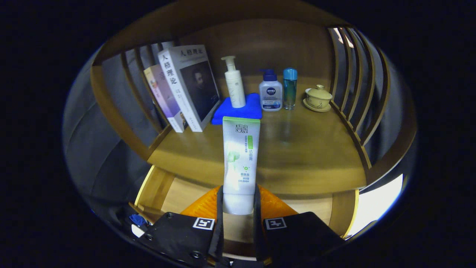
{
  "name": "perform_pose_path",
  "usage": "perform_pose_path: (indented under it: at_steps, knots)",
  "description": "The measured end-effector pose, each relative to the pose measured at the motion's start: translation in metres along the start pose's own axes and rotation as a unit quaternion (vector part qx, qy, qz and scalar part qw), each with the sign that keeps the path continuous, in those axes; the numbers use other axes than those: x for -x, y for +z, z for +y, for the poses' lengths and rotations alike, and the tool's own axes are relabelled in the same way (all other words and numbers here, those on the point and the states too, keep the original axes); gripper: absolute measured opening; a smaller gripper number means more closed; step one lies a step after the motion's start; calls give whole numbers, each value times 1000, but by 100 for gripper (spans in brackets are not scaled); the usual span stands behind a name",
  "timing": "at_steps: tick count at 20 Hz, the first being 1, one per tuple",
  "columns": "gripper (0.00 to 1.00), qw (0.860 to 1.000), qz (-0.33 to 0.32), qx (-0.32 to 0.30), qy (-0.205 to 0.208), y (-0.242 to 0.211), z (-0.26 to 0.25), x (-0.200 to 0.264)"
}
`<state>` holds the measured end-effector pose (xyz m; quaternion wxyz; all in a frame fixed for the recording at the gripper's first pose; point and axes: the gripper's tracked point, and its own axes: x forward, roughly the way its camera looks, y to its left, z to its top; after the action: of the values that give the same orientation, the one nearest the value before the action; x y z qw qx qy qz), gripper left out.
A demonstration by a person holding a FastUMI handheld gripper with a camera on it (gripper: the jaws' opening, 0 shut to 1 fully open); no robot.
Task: Pull open the drawer, take out the items inside it, and place them on the countertop above the cabinet.
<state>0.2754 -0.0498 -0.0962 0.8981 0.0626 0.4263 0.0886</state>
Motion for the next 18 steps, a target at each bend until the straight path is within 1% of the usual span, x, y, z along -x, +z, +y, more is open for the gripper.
perform_pose_path:
  at_steps: [3, 5, 6, 9, 12, 15, 17, 18]
  knots:
    - [35, 1000, 12, -19, -6, 18, 0, -25]
    - [35, 999, 27, -30, -21, 23, -7, -37]
    - [37, 998, 33, -35, -26, 26, -9, -43]
    - [38, 998, 46, -40, -36, 26, -10, -55]
    - [43, 997, 49, -42, -41, 23, -9, -62]
    - [52, 997, 27, -57, -43, 33, -7, -61]
    - [67, 998, 1, -61, -30, 40, 0, -50]
    - [75, 998, -15, -54, -31, 44, 0, -44]
